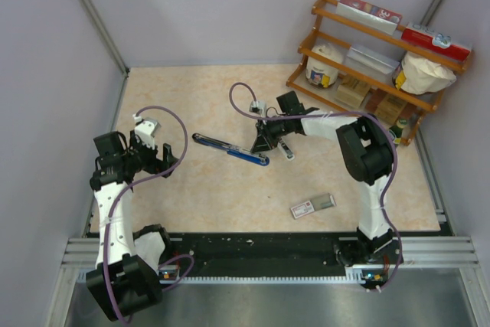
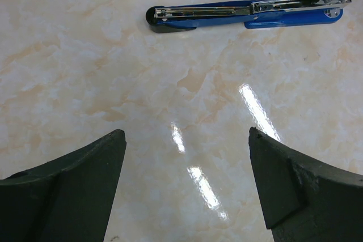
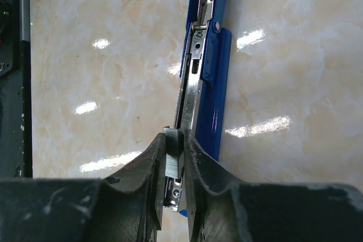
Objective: Load the staples into the stapler
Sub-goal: Install the staple into the stapler, then close the stapler at the center of the board.
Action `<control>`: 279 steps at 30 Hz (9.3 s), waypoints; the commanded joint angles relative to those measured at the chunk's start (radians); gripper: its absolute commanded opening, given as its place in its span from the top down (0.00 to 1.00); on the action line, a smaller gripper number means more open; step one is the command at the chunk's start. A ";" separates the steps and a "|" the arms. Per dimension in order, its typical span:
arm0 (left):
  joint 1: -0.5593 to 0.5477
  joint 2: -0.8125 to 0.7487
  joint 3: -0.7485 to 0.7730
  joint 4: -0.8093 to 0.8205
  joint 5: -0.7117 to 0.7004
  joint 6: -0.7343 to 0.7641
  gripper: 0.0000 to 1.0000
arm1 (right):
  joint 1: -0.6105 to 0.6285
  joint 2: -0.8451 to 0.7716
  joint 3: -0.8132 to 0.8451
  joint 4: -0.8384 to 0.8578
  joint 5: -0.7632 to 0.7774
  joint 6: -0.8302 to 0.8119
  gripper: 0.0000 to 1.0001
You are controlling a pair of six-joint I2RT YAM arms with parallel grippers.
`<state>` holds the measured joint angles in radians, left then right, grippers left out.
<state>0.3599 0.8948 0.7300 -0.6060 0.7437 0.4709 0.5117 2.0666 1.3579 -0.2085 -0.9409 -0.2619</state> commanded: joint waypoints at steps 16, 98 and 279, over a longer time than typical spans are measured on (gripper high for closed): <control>0.011 -0.016 -0.001 0.015 0.022 0.011 0.07 | -0.013 0.030 0.047 -0.045 0.045 -0.043 0.80; -0.274 0.837 0.425 0.426 -0.187 -0.537 0.01 | 0.120 -0.183 -0.080 -0.160 0.376 -0.221 0.60; -0.765 1.242 0.974 0.620 0.108 -0.879 0.01 | -0.045 -0.372 -0.260 -0.154 0.677 -0.201 0.67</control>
<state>-0.3954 2.1975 1.7229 -0.0021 0.8471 -0.4030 0.4755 1.6882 1.0935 -0.3874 -0.2760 -0.4446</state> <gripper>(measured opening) 0.988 0.333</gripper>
